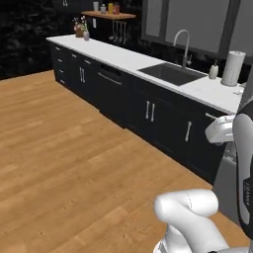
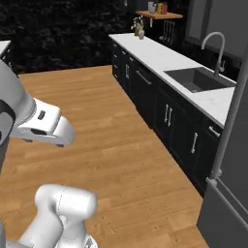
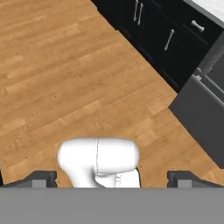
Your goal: Gather all objects into one cabinet and sort the glasses and bowls to opposite sides.
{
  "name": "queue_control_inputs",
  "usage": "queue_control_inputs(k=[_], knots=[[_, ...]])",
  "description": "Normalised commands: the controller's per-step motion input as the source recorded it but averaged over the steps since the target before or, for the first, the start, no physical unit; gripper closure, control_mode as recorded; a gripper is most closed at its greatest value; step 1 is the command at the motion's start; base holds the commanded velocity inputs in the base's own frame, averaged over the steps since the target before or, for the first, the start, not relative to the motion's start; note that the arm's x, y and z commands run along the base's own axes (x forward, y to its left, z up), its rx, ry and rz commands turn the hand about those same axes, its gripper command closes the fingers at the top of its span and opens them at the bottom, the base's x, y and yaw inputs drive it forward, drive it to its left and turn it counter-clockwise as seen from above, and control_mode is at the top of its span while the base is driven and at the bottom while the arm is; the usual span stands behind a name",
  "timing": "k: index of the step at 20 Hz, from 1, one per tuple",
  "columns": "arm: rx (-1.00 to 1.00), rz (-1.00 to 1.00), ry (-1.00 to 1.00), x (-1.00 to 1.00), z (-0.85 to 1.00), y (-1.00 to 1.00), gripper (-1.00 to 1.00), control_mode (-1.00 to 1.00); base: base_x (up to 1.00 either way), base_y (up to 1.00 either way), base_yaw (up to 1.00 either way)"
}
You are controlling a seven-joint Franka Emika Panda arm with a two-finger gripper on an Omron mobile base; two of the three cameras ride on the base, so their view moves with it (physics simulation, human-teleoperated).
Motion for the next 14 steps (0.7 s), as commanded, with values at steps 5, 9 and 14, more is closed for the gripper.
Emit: queue_control_inputs(k=[5, 9, 14], knots=[[0.0, 0.0, 0.0, 0.0, 0.0, 0.0, -1.0, 1.0, 0.29, 0.08, -0.46], [0.0, 0.0, 0.0, 0.0, 0.0, 0.0, -1.0, 1.0, 0.66, 0.5, -0.19], [0.0, 0.0, 0.0, 0.0, 0.0, 0.0, -1.0, 1.0, 0.94, 0.61, -0.09]])
